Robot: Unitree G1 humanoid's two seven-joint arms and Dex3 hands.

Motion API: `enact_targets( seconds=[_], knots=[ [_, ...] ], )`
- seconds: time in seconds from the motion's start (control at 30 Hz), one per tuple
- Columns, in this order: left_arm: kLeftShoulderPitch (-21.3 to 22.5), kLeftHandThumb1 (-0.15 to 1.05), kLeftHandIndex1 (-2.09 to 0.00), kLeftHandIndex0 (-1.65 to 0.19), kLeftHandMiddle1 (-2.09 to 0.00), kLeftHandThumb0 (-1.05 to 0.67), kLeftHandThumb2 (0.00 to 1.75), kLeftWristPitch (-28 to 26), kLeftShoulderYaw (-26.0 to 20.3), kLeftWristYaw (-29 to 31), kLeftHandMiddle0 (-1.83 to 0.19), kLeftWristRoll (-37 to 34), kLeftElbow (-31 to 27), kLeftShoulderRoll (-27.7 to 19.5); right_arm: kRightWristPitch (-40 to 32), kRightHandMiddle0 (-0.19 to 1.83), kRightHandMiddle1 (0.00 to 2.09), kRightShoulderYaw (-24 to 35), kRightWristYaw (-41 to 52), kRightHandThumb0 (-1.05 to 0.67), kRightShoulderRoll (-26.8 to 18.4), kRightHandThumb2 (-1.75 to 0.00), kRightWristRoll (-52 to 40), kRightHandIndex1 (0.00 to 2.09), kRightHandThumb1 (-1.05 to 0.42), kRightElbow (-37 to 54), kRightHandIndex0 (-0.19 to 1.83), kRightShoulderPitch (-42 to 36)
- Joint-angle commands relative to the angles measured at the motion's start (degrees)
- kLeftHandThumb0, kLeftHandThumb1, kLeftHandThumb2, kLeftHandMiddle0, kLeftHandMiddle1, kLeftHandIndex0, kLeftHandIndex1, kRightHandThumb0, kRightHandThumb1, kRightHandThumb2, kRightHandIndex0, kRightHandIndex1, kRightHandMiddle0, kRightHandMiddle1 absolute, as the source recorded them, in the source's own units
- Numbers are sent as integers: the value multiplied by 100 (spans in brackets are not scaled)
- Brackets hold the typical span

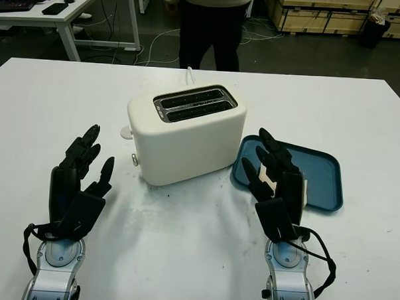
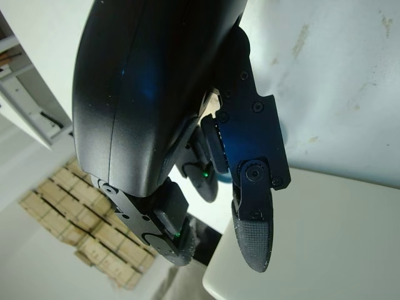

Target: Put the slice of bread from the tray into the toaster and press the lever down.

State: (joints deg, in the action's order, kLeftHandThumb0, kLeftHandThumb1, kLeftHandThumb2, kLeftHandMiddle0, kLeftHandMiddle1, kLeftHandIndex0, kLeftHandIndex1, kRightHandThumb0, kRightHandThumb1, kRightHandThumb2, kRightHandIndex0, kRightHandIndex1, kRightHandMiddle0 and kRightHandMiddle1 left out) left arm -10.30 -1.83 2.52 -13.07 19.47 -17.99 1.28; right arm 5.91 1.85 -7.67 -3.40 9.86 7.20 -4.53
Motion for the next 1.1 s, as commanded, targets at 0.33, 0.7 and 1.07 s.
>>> enact_targets(
  seconds=[0.33, 0.7, 1.07],
  knots=[
    [-12, 92, -1, -40, -25, -56, 47, -10, 56, -2, -39, 42, 14, 18, 116, 54, 0, 33, 79, -56, -27, -26, -99, 0, -92, -4, 59, -17],
    [18, 92, 0, -38, -24, -57, 47, 69, 22, -27, -37, -69, 102, 49, 1434, 59, 2, 302, -732, -42, -765, -1, 1284, 1, -85, -13, 62, -554],
    [77, 92, 0, -37, -24, -57, 48, 40, 90, 21, -36, -58, 127, 30, 1492, 58, 0, 646, -1604, -43, -1712, 0, 3097, 0, -82, -202, 57, -1079]
  ],
)
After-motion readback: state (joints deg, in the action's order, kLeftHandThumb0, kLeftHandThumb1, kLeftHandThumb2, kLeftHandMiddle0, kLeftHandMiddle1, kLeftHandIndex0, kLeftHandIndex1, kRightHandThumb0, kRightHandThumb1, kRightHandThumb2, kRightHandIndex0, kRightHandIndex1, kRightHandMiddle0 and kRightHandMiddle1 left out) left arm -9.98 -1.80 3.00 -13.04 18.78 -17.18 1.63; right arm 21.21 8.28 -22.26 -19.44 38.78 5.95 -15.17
